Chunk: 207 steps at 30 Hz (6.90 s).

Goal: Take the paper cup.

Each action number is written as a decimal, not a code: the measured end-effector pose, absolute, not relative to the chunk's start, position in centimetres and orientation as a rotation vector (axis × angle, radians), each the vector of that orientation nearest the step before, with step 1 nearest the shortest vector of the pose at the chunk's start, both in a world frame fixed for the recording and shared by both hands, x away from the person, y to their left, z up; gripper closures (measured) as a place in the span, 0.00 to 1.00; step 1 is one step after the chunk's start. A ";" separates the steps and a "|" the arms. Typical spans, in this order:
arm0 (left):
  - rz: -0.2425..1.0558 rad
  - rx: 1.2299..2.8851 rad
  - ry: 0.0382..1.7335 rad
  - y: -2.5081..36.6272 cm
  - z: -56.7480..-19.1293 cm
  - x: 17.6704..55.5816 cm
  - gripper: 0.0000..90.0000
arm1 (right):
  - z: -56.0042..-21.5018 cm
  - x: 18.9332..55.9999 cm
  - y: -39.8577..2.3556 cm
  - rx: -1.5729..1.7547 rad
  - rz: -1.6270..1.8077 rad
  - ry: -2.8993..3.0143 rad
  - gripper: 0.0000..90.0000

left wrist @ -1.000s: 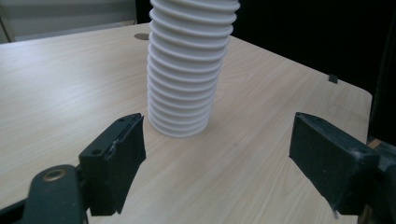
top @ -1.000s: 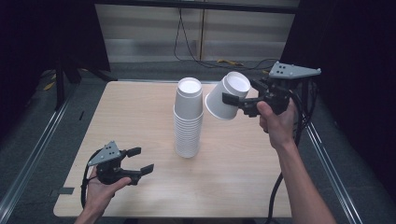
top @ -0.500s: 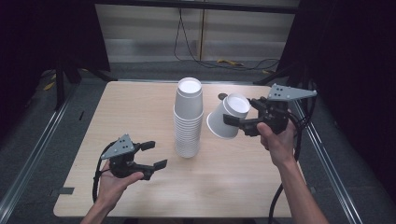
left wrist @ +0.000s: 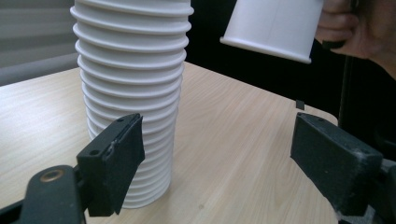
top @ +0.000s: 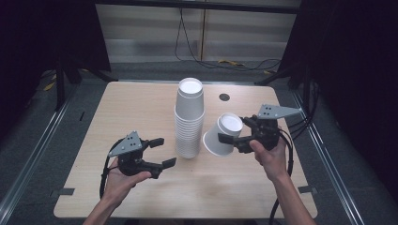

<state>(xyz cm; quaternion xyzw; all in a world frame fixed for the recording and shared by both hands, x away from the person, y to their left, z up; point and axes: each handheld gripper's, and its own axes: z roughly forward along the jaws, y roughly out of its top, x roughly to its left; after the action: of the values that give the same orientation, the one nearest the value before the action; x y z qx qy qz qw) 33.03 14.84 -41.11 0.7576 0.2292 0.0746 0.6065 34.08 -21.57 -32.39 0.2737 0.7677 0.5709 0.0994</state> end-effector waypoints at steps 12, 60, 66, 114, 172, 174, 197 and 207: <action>0.160 1.765 0.510 14.3 -42.1 32.3 0.19 | -35.2 33.9 -20.3 0.812 1.732 2.308 0.26; 0.165 1.838 0.433 10.6 -43.5 31.7 0.14 | -40.2 33.4 -13.9 0.814 1.843 2.389 0.26; 0.178 1.850 0.439 10.2 -43.7 31.7 0.10 | -40.3 33.3 -13.4 0.807 1.850 2.393 0.26; 0.159 2.009 0.449 12.8 -42.9 32.6 0.18 | -39.9 33.3 -15.6 0.737 1.765 2.446 0.16; 0.177 2.388 0.223 9.8 -42.7 32.5 0.20 | -40.6 33.9 -13.4 0.452 1.034 2.934 0.17; 0.178 2.399 0.193 9.6 -42.7 32.6 0.20 | -40.6 34.0 -13.2 0.441 1.018 2.942 0.17; 0.177 2.471 0.087 7.4 -42.8 32.1 0.20 | -41.5 34.7 -11.7 0.429 0.978 3.061 0.16; 0.217 2.464 0.063 7.3 -43.0 31.6 0.20 | -41.4 34.8 -11.6 0.432 1.007 3.088 0.23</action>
<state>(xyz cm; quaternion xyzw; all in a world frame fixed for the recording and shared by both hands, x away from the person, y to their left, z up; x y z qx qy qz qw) 31.61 7.32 -43.01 0.9408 0.0239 0.0830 0.3277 34.76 -11.61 -41.44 0.1316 0.9403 0.3067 -0.0673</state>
